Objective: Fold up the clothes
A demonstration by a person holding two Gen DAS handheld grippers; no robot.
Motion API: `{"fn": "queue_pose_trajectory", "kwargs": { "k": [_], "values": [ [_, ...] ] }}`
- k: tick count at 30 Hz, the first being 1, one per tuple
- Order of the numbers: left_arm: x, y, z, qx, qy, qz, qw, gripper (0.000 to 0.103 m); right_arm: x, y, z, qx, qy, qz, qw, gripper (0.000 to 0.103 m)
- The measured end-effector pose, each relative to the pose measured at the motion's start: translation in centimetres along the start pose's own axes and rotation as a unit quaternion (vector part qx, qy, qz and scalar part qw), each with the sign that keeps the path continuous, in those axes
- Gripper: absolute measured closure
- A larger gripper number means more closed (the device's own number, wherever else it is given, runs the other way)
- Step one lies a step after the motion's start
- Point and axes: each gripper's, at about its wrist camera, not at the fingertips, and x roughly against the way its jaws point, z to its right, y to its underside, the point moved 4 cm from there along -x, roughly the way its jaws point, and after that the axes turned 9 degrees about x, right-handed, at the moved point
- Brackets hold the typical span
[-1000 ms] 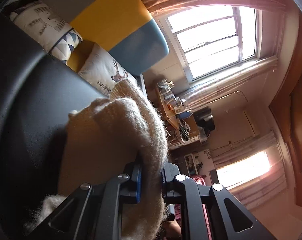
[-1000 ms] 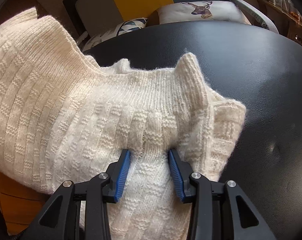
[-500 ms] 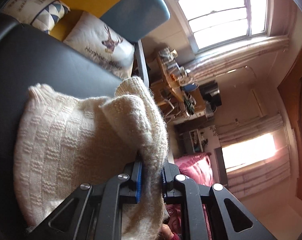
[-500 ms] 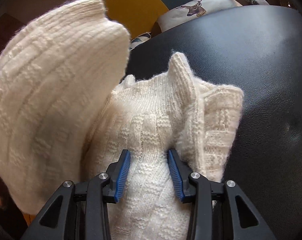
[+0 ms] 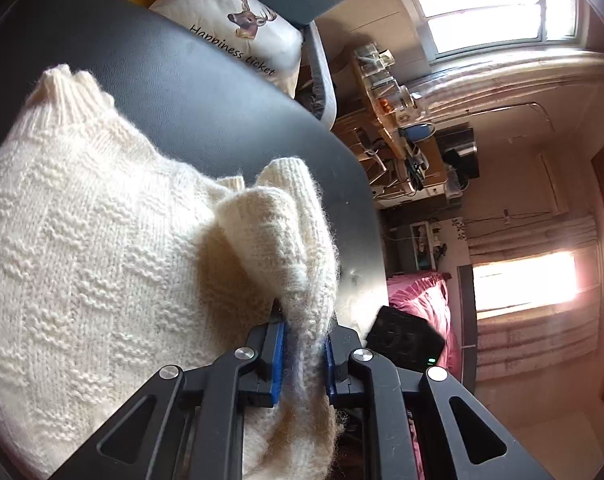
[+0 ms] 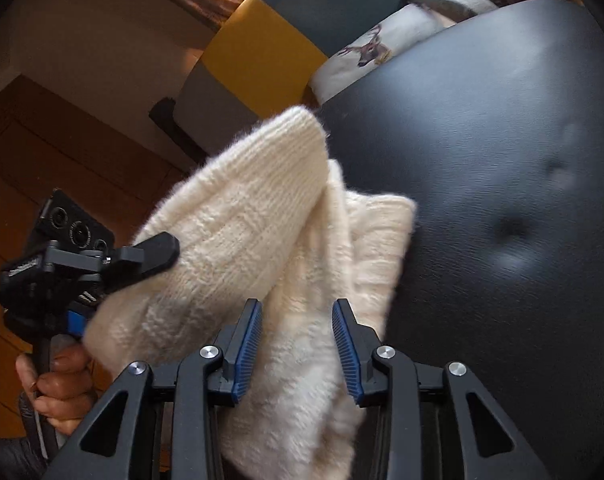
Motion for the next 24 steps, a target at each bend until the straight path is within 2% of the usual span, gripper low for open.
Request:
{"fn": "queue_pose_trajectory", "kwargs": {
  "k": [5, 7, 9, 11, 16, 18, 20, 21, 24],
  "values": [
    [-1.0, 0.5, -0.3, 0.02, -0.004, -0.011, 0.9997, 0.085, 2.2, 2.3, 0.4, -0.013, 0.007, 0.014, 1.0, 0.066],
    [-1.3, 0.5, -0.1, 0.04, 0.003, -0.016, 0.9991, 0.076, 3.2, 3.0, 0.4, -0.018, 0.007, 0.02, 1.0, 0.066],
    [-1.6, 0.5, 0.7, 0.053, 0.016, -0.02, 0.9983, 0.059, 3.5, 3.8, 0.4, -0.027, 0.004, 0.022, 0.999, 0.066],
    [-1.8, 0.7, 2.0, 0.053, 0.032, -0.034, 0.9975, 0.05, 4.0, 4.6, 0.4, -0.038, 0.001, 0.024, 0.999, 0.066],
    [1.4, 1.4, 4.6, 0.012, 0.072, -0.04, 0.9965, 0.047, 7.2, 6.3, 0.1, -0.056, -0.011, 0.033, 0.998, 0.063],
    [3.9, 1.4, 4.8, 0.0, 0.087, -0.033, 0.9956, 0.046, 7.9, 6.5, -1.2, -0.027, -0.004, 0.032, 0.999, 0.063],
    [7.3, 1.4, 3.9, -0.019, 0.098, -0.007, 0.995, 0.042, 8.8, 6.2, -3.3, 0.019, -0.001, 0.032, 0.999, 0.063],
    [9.0, 1.6, 2.9, -0.029, 0.089, 0.007, 0.9956, 0.039, 9.3, 5.9, -4.6, 0.046, -0.006, 0.032, 0.998, 0.063],
    [12.7, 2.3, -0.9, -0.052, 0.05, 0.034, 0.9968, 0.038, 8.4, 3.1, -8.9, 0.126, -0.035, 0.021, 0.991, 0.059]
  ]
}}
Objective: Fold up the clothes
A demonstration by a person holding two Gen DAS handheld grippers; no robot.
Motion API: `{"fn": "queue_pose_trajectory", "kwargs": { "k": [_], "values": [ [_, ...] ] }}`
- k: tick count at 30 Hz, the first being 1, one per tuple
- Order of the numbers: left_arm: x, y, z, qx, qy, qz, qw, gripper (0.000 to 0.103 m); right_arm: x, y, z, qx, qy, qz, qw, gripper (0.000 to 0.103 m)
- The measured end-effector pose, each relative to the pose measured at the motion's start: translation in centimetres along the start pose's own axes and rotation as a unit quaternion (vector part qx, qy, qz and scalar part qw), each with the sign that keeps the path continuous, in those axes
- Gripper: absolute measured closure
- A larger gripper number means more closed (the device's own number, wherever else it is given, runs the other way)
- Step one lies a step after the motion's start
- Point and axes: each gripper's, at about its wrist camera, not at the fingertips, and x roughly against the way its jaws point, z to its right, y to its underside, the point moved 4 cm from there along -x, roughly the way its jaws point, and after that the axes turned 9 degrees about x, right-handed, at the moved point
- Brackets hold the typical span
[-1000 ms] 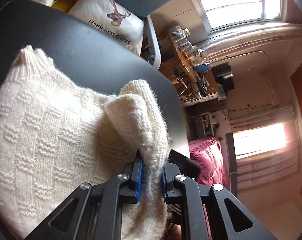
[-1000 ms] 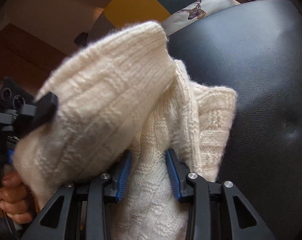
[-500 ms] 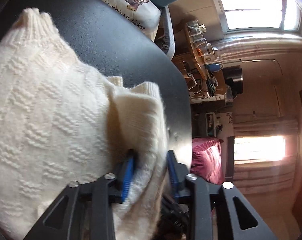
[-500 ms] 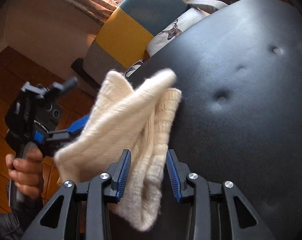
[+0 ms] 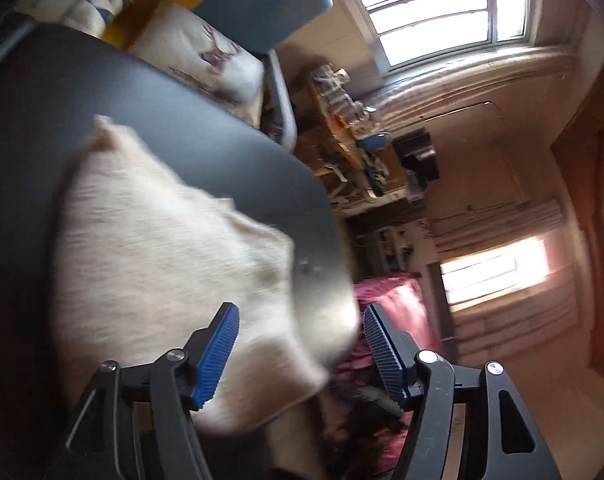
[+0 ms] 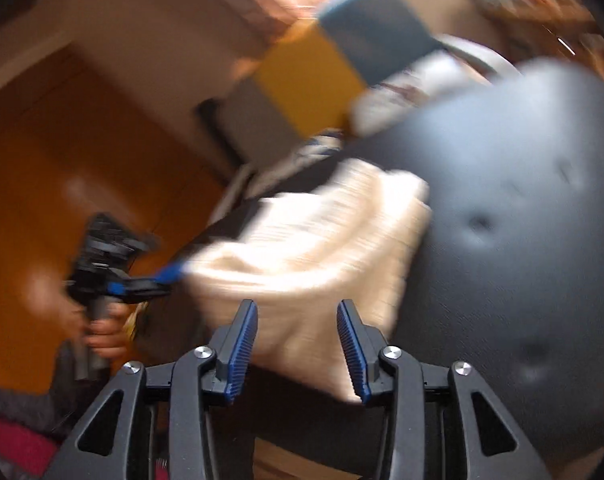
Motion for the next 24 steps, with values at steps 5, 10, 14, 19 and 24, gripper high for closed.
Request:
{"fn": "queue_pose_trajectory", "kwargs": {
  "k": [5, 10, 14, 19, 24],
  "values": [
    [4.1, 3.2, -5.2, -0.032, -0.018, 0.002, 0.9993, 0.038, -2.5, -3.7, -5.0, 0.099, -0.038, -0.059, 0.993, 0.046],
    [2.7, 8.2, -8.4, -0.034, -0.016, -0.041, 0.9984, 0.038, -7.2, -4.4, -5.6, 0.135, -0.011, -0.177, 0.975, 0.046],
    [0.6, 10.7, -8.6, -0.141, -0.111, -0.002, 0.9838, 0.038, -9.7, -4.1, -5.1, 0.133, -0.001, -0.255, 0.958, 0.045],
    [-1.3, 11.6, -7.0, -0.267, -0.167, 0.025, 0.9488, 0.038, -11.2, -3.7, -4.4, 0.096, -0.018, -0.288, 0.953, 0.046],
    [-3.7, 11.8, -6.8, -0.362, -0.22, 0.024, 0.9054, 0.038, -11.2, -1.1, -4.4, 0.11, 0.026, -0.305, 0.946, 0.09]
  ]
}}
